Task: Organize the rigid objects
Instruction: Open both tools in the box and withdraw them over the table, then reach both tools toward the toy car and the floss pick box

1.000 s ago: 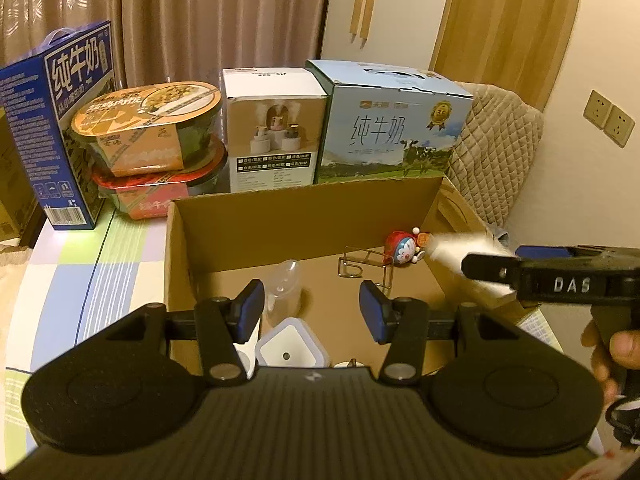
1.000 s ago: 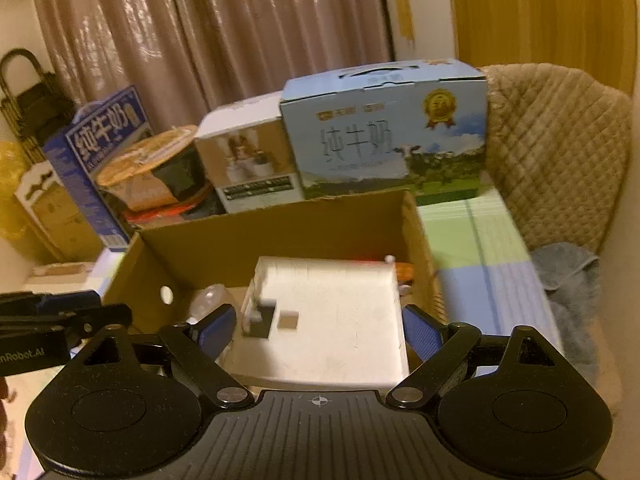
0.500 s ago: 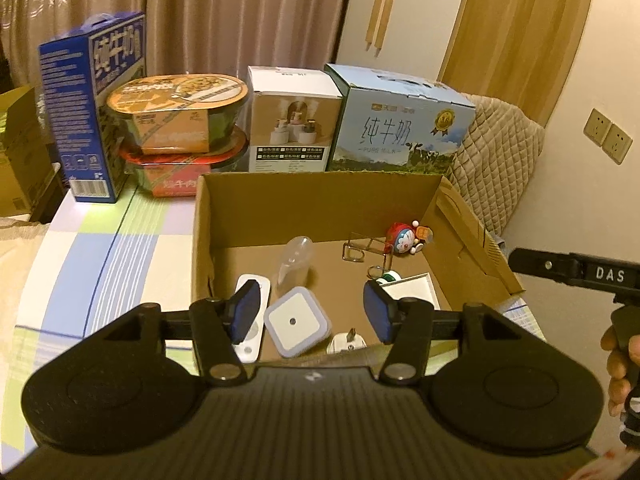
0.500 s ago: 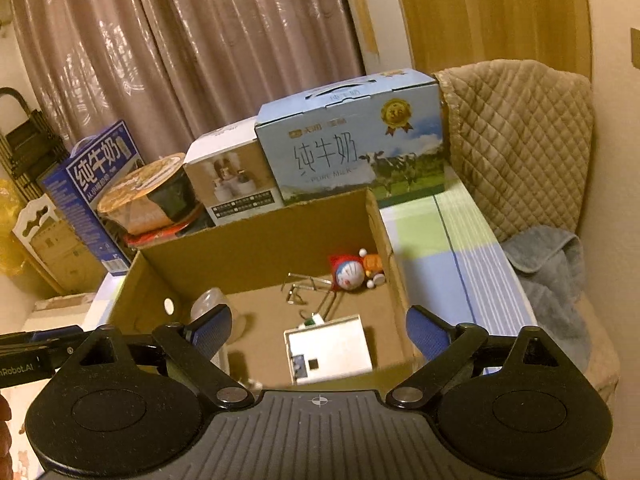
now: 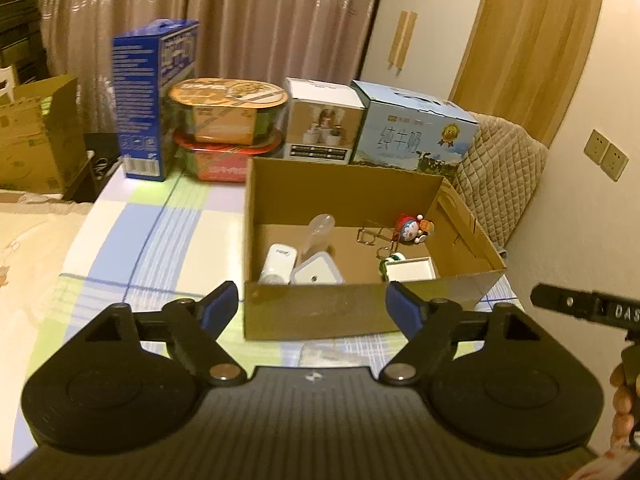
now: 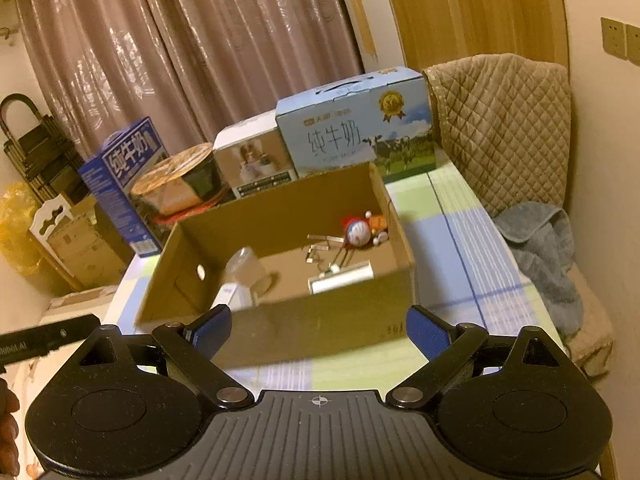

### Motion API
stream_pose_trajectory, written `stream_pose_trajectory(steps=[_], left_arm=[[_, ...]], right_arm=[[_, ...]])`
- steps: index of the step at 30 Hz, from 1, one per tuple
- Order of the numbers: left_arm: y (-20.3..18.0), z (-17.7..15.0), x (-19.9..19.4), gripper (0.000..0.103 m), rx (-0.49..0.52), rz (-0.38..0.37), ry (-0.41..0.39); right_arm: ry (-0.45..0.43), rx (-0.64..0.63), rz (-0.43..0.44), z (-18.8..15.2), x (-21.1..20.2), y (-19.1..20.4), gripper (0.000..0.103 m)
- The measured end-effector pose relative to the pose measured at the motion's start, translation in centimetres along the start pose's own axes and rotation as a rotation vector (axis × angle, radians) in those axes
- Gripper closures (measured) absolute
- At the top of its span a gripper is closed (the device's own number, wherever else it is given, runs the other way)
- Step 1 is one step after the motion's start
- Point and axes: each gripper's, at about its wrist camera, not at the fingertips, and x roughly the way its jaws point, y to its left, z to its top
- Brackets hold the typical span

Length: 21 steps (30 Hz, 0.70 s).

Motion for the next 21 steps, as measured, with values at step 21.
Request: stream_pose_trajectory(steps=[21], left_arm=[[2.7, -9.5, -6.9, 0.002, -0.027, 0.123, 0.069]], right_arm=[[0.054, -0.002, 0.018, -10.1, -5.9, 2.9, 0.012]])
